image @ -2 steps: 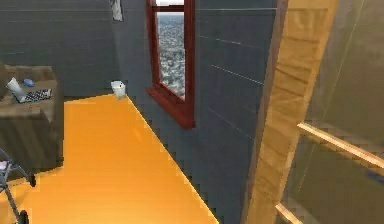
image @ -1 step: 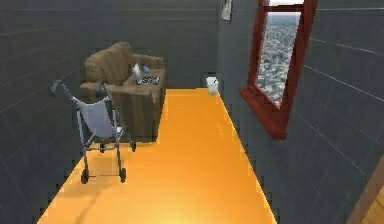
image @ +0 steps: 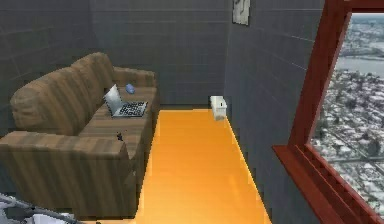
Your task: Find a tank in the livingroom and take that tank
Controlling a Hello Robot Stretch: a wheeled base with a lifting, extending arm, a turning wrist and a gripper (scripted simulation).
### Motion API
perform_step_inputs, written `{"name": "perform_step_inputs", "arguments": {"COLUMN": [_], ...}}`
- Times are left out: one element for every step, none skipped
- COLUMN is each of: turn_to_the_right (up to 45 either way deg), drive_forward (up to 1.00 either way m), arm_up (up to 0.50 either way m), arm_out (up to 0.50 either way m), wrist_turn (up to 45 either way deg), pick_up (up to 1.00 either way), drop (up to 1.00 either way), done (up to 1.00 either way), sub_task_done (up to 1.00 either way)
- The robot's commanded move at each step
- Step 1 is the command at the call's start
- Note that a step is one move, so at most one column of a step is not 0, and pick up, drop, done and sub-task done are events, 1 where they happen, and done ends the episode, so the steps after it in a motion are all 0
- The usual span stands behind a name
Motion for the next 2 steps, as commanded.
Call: {"name": "perform_step_inputs", "arguments": {"turn_to_the_right": [0.0, -3.0], "drive_forward": [0.95, 0.00], "arm_up": [0.00, 0.00], "arm_out": [0.00, 0.00], "wrist_turn": [0.0, 0.0], "pick_up": [0.00, 0.00], "drop": [0.00, 0.00], "done": [0.00, 0.00], "sub_task_done": [0.00, 0.00]}}
